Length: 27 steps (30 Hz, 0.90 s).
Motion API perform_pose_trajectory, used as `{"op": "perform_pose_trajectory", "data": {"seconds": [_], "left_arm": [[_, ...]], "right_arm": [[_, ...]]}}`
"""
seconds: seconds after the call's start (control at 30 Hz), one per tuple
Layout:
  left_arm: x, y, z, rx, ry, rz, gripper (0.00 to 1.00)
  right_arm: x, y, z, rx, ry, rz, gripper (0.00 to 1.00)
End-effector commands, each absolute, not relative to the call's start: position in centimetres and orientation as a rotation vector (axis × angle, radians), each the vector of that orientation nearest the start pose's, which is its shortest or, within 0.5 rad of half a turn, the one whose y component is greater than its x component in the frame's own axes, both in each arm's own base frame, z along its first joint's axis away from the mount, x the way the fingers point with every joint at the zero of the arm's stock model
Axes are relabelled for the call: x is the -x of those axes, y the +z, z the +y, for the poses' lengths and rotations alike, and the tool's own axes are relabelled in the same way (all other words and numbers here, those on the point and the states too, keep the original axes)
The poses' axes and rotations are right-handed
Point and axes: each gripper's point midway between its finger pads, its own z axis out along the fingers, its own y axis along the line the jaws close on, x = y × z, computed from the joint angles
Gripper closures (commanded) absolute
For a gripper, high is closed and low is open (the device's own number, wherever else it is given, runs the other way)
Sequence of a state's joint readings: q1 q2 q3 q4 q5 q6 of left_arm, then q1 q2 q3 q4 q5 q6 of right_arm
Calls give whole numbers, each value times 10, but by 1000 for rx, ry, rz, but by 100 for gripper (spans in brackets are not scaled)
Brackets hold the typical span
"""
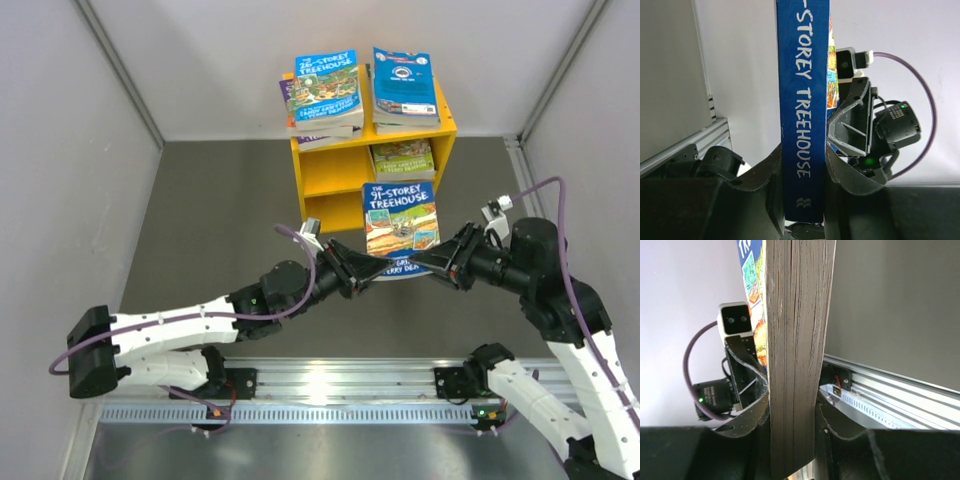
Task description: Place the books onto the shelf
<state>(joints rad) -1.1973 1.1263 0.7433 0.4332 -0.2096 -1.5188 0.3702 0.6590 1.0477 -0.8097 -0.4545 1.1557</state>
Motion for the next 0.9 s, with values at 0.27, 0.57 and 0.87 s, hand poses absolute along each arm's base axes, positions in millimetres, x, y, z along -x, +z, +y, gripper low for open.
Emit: {"op": "perform_pose_trajectory", "data": {"seconds": [0.27, 0.57, 0.87], "left_arm": [[-159, 310, -386, 429, -1571, 1905, 100], [-201, 319, -401, 408, -1511, 1876, 100], [-248, 325, -398, 439, -1539, 1835, 100]], "right_arm": [[-219, 324, 149, -517, 990, 2113, 100], [-262, 338, 137, -527, 951, 2082, 100], [-297, 337, 124, -573, 941, 2063, 100]]}}
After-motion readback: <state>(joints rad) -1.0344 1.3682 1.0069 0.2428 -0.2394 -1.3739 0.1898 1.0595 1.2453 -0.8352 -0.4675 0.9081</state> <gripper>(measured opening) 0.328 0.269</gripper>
